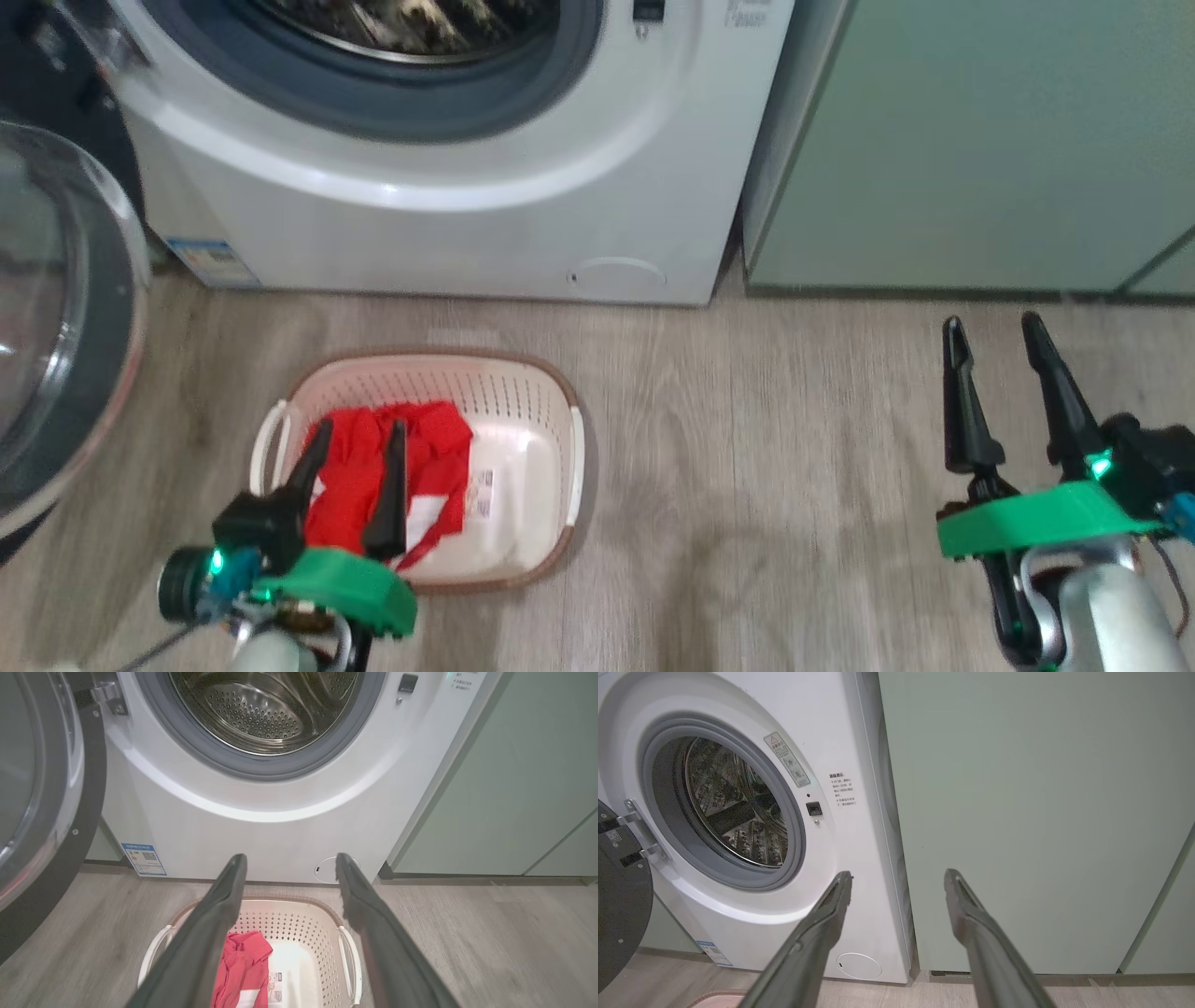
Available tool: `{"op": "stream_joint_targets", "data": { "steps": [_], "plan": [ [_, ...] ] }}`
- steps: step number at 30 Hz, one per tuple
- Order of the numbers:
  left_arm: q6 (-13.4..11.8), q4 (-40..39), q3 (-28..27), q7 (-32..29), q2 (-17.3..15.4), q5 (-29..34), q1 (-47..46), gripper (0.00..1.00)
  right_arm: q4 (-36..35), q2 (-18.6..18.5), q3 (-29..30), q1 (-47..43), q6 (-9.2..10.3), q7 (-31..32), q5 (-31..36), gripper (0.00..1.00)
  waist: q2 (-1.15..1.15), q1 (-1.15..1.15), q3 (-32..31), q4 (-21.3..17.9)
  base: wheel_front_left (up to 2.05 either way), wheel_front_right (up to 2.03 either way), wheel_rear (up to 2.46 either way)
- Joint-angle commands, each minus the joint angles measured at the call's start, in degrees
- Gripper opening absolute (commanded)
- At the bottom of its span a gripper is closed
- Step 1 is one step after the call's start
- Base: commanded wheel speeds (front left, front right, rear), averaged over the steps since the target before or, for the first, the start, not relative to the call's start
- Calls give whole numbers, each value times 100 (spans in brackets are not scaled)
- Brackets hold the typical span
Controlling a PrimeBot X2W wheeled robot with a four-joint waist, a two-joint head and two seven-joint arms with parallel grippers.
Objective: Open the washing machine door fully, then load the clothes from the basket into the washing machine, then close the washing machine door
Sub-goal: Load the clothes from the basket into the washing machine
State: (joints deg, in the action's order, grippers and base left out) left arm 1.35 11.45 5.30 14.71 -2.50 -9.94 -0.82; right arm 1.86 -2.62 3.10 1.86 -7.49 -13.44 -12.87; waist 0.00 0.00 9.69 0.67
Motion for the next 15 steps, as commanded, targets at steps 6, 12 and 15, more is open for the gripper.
{"op": "stream_joint_targets", "data": {
  "steps": [6,12,15],
  "plan": [
    [-73,645,-234,29,-42,175,-856,100,-369,-26,-241,449,0,70,218,100,0,0,1035,-150,0,0,0],
    [-17,1985,-254,29,-256,472,-1685,100,-475,-26,-324,632,0,60,272,100,0,0,1845,-302,0,0,0],
    [-6,2727,-247,29,-397,551,-2152,100,-495,-26,-385,759,0,29,245,100,0,0,2201,-414,0,0,0]
  ]
}}
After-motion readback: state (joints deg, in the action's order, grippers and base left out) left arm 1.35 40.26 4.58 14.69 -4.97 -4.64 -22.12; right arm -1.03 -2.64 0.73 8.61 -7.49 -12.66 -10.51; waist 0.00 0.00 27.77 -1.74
